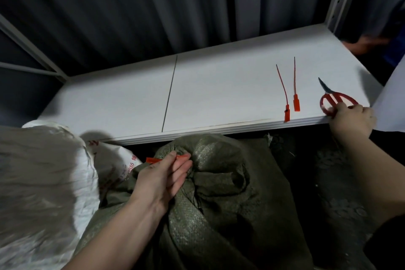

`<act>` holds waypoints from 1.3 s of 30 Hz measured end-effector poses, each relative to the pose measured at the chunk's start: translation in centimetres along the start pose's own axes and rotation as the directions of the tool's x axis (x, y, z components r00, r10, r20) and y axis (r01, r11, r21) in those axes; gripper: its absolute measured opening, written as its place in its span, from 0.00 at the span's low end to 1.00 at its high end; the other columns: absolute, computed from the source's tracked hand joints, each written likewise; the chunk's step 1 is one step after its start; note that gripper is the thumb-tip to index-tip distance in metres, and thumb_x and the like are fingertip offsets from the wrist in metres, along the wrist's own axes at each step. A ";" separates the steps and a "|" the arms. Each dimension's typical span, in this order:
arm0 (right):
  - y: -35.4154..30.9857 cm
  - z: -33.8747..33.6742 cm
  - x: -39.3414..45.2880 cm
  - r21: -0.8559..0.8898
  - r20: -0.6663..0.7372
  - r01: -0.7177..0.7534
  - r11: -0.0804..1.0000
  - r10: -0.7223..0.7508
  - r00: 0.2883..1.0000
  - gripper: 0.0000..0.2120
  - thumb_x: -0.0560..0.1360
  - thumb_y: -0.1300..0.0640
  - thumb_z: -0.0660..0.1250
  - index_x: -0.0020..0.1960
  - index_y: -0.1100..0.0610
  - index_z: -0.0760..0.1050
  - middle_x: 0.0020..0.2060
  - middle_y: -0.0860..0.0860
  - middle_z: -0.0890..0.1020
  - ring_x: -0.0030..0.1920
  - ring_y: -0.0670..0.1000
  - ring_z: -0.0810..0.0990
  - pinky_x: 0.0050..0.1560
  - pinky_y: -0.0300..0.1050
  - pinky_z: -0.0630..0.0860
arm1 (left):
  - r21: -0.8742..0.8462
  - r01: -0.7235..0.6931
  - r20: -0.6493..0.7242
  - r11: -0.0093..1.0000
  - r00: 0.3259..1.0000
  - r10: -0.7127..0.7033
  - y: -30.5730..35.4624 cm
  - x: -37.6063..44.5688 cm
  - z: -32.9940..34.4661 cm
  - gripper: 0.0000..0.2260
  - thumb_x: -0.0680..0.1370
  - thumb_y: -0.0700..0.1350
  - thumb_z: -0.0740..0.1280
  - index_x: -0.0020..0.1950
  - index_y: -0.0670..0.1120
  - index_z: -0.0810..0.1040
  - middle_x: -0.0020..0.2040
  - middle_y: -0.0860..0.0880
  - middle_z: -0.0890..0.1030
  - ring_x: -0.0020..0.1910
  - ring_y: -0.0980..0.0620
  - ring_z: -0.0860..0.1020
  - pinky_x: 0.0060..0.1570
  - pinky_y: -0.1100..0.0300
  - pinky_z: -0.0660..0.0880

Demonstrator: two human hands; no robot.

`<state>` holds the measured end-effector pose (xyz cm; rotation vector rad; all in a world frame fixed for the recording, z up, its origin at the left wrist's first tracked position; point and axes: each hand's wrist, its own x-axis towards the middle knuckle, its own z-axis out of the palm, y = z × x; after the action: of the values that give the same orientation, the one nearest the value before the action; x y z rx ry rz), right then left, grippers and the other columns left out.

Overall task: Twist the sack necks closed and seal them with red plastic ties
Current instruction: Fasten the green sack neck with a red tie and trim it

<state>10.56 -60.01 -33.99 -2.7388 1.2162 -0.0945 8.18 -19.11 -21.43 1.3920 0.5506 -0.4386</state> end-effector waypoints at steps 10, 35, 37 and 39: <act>-0.1 -0.2 -0.2 -0.067 -0.034 0.089 0.994 -0.092 0.995 0.16 0.78 0.58 0.58 0.65 0.58 0.62 0.57 0.63 0.78 0.62 0.61 0.69 0.57 0.53 0.63 | -0.008 0.002 0.021 1.000 1.000 -0.001 0.1 -0.3 0.0 0.11 0.81 0.47 0.61 0.44 0.45 0.79 0.31 0.55 0.83 0.29 0.64 0.81 0.26 0.75 0.73; -7.3 -17.5 -12.9 0.791 0.280 -0.076 0.607 -0.249 0.927 0.19 0.80 0.58 0.53 0.38 0.58 0.78 0.34 0.50 0.77 0.35 0.49 0.73 0.31 0.28 0.68 | -0.061 0.049 0.168 0.997 0.985 -0.038 2.2 -7.5 -2.1 0.08 0.82 0.43 0.58 0.54 0.41 0.74 0.48 0.47 0.83 0.45 0.54 0.83 0.34 0.68 0.79; -8.7 -20.5 -16.0 0.861 0.269 -0.098 0.498 -0.284 0.920 0.20 0.80 0.52 0.54 0.36 0.57 0.76 0.35 0.50 0.79 0.33 0.48 0.73 0.29 0.36 0.66 | -0.089 0.065 0.193 0.994 0.980 -0.047 2.8 -9.5 -2.5 0.08 0.81 0.42 0.60 0.48 0.40 0.76 0.43 0.47 0.84 0.35 0.56 0.84 0.30 0.67 0.79; -10.1 -22.9 -19.2 0.884 0.259 -0.074 0.461 -0.352 0.900 0.19 0.80 0.47 0.57 0.37 0.57 0.76 0.36 0.49 0.79 0.32 0.46 0.75 0.31 0.40 0.61 | -0.106 0.059 0.207 0.993 0.978 -0.036 3.3 -11.3 -3.3 0.07 0.80 0.40 0.61 0.46 0.39 0.77 0.40 0.47 0.83 0.30 0.58 0.82 0.27 0.67 0.78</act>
<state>2.48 -41.47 -9.74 -1.7545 0.5270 -0.1154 0.78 -15.71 -12.37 1.2119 0.4333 -0.5742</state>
